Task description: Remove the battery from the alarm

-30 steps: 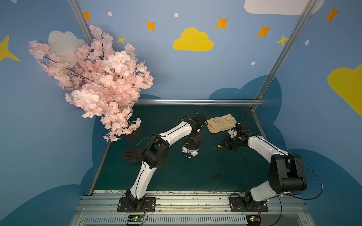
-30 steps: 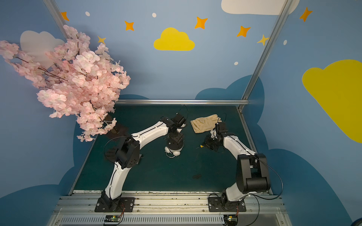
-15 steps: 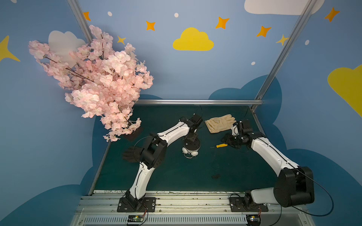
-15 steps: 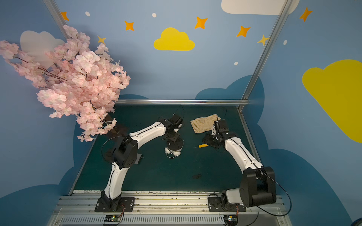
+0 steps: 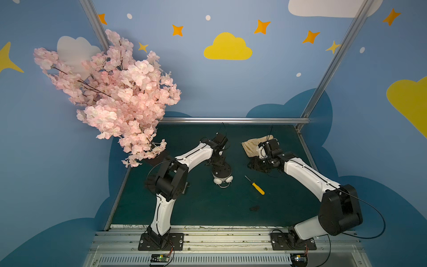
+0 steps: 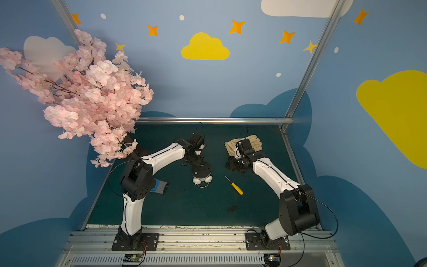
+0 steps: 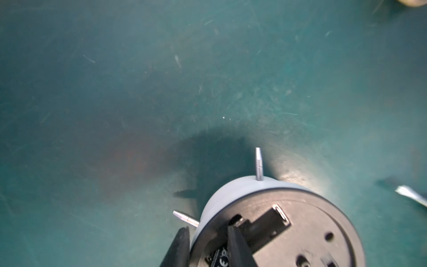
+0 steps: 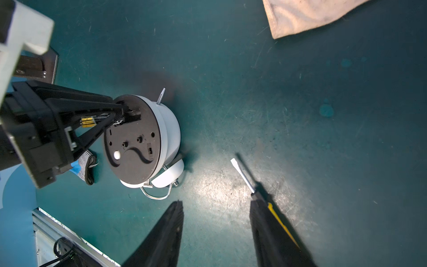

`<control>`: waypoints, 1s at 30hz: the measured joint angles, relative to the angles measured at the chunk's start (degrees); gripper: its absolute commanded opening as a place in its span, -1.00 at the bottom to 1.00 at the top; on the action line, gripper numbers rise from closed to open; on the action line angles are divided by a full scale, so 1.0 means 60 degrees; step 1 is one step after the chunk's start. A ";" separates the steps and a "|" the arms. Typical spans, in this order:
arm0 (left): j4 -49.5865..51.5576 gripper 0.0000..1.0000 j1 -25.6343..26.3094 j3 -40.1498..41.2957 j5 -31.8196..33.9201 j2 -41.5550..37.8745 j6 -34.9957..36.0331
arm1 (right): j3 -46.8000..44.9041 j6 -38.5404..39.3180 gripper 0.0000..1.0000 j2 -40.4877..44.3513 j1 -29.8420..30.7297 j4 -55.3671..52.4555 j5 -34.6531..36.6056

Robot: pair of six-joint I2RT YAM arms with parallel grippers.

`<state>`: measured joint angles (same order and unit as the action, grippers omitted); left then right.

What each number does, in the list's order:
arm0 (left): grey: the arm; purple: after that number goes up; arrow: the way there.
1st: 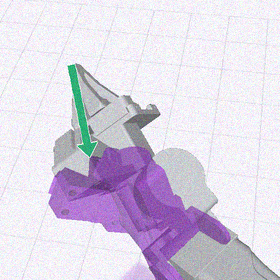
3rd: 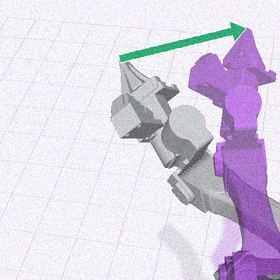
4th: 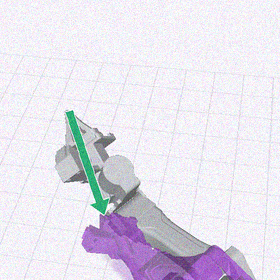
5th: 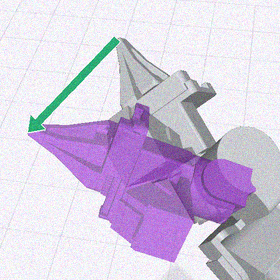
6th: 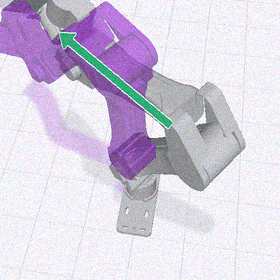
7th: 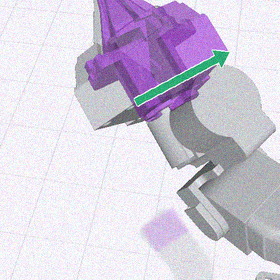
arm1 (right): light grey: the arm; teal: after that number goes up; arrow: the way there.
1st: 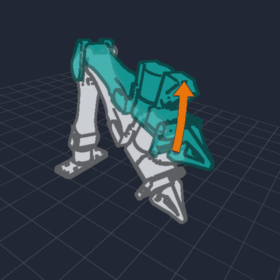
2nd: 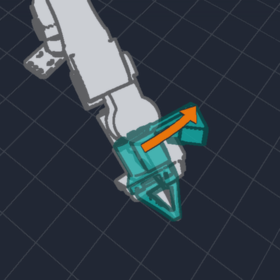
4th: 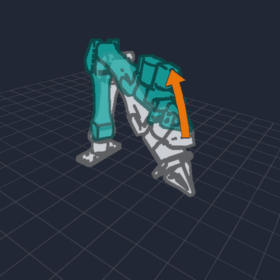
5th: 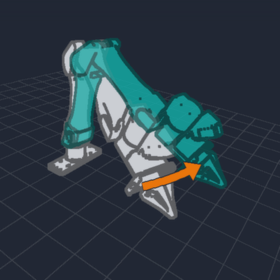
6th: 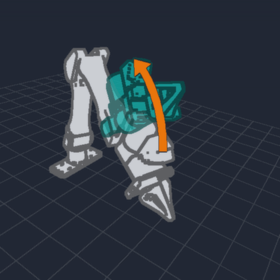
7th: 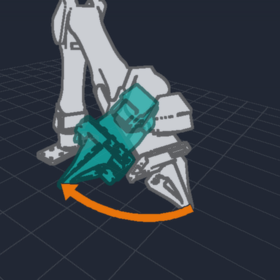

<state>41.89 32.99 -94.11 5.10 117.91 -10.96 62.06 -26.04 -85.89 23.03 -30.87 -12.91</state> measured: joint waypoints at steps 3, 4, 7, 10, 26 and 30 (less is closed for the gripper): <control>-0.0350 -0.52 -0.0175 0.0583 -0.0353 -0.0492 -0.0240 | 0.0004 0.0025 0.05 -0.0025 0.0029 0.0004 -0.0098; -0.0510 -0.52 -0.0259 0.0849 -0.0532 -0.0696 -0.0350 | 0.0036 0.0029 0.05 -0.0076 0.0062 0.0000 -0.0153; -0.1082 -0.48 -0.0619 0.1683 -0.1239 -0.1286 -0.0681 | 0.0189 0.0047 0.06 -0.0335 0.0211 0.0044 -0.0368; -0.1741 -0.50 -0.1075 0.2473 -0.2076 -0.1730 -0.1024 | 0.0357 0.0080 0.06 -0.0586 0.0415 0.0076 -0.0597; -0.3282 0.14 -0.1497 0.5078 -0.4098 -0.3894 -0.1246 | 0.1366 0.1147 0.10 -0.1209 0.1162 -0.0488 -0.0914; -0.3493 0.44 -0.1996 0.5960 -0.4146 -0.4867 -0.1727 | 0.2973 0.2929 0.01 -0.2157 0.2033 -0.1479 -0.0528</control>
<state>20.93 21.02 -58.35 -19.77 88.71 -21.32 79.90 -8.47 -98.83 35.22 -39.75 -16.08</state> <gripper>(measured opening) 0.664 0.526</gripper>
